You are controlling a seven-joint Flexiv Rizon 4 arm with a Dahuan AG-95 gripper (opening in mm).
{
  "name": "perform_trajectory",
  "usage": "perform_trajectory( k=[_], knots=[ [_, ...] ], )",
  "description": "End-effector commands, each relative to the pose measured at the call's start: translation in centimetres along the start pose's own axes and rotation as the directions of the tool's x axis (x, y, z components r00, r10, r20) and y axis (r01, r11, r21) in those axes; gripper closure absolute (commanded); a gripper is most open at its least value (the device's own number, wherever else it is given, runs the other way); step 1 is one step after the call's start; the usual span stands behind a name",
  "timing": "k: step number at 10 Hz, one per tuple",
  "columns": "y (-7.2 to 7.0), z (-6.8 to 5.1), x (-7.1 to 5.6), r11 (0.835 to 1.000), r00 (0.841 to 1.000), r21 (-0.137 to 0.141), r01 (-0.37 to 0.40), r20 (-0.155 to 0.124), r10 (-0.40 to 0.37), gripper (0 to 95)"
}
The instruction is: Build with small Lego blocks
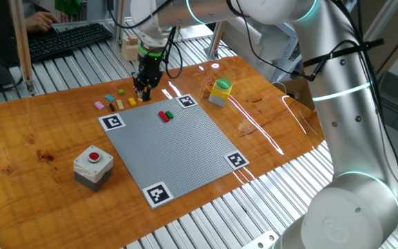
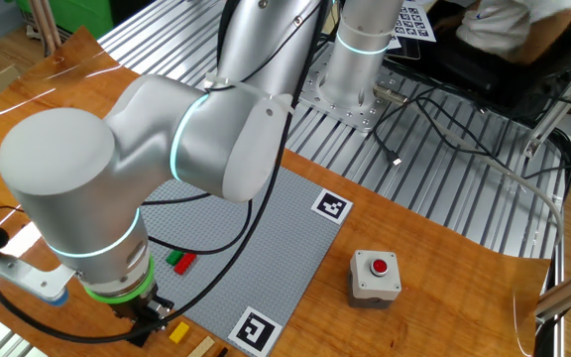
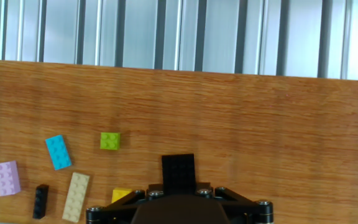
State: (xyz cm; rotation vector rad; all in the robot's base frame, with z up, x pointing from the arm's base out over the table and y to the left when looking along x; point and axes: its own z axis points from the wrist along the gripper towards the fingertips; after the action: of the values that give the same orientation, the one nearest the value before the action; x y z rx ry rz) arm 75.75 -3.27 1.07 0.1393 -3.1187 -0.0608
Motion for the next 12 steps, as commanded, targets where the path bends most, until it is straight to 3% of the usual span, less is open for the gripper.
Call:
perform_trajectory(
  k=[1, 4, 6, 10, 12],
  knots=[
    [0.2, -1.1, 0.4, 1.000, 1.000, 0.000, -0.001, -0.016, 0.001, 95.0],
    [1.0, -2.4, 3.2, 1.000, 0.999, 0.006, -0.025, -0.023, 0.025, 95.0],
    [1.7, -2.7, 5.3, 0.999, 0.999, 0.004, -0.047, -0.023, 0.047, 95.0],
    [2.4, -1.9, 9.2, 0.998, 0.997, 0.000, -0.071, -0.016, 0.071, 95.0],
    [2.6, -1.6, 10.3, 0.996, 0.996, -0.005, -0.085, -0.015, 0.085, 95.0]
  ],
)
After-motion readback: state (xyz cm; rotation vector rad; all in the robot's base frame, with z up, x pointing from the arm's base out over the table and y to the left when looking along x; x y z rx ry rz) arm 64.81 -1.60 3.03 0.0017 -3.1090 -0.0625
